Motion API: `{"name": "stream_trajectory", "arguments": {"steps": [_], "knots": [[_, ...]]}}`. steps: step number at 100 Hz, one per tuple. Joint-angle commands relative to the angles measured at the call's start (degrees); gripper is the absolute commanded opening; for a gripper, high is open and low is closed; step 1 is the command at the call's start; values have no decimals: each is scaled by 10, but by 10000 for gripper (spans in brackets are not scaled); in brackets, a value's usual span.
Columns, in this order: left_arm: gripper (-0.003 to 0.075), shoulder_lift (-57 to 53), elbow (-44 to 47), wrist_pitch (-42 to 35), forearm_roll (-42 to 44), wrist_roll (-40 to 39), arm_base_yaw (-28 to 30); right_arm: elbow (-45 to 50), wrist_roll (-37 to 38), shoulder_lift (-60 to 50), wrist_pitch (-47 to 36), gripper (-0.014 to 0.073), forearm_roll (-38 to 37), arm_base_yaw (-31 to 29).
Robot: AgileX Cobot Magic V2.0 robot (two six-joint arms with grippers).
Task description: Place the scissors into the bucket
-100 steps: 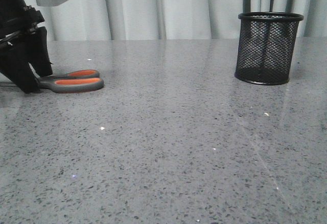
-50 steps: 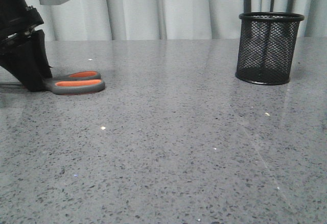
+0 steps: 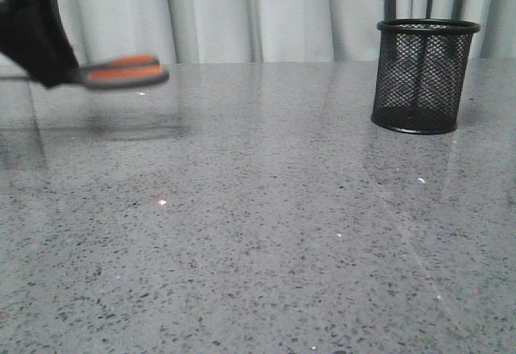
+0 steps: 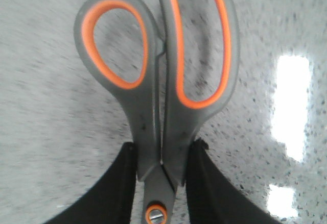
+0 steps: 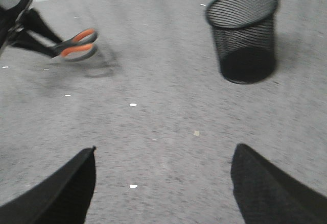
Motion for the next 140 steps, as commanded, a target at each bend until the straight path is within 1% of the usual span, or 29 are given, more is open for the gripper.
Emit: {"name": "stream_trajectory", "arguments": {"steps": [1,11,15,16,17,21,31,37,51,63,79,98,125,132,140], "knots": [[-12,-60,-15,-29,-54,-7,-3,-19,-64,10,-31,500,86,1],[-12,-102,-15,-48,-80,-6,-16,-19,-165,10,-29,500,193,1],[-12,-115,-15,-55,-80,-5,-27,-19,-201,11,-29,500,238,1],[-12,-121,-15,-58,-80,-5,-32,-19,-223,11,-29,500,251,1],[-12,-124,-15,-60,-80,-5,-34,-19,-223,11,-29,500,258,1],[-12,-138,-15,-70,-80,-5,-51,-19,-261,13,-28,500,296,1],[-12,-167,-15,-87,-77,-5,-99,-23,-321,28,-23,500,358,1],[-12,-180,-15,-93,-77,-5,-135,-33,-340,45,-11,501,370,1],[-12,-194,-15,-109,-64,-5,-218,-79,-344,86,2,501,372,1],[-12,-202,-15,-125,-22,-5,-282,-119,-344,115,2,501,370,1],[-12,-204,-15,-152,-11,-5,-343,-148,-344,154,3,501,367,1],[-11,-204,-15,-199,-11,-5,-386,-151,-344,191,4,501,363,1],[-12,-204,-15,-239,-11,-5,-412,-151,-344,231,-3,501,368,1],[-11,-204,-15,-246,-11,-5,-416,-151,-344,247,-4,501,394,1],[-11,-204,-15,-252,-11,-5,-421,-151,-344,269,-2,500,443,1]]}}
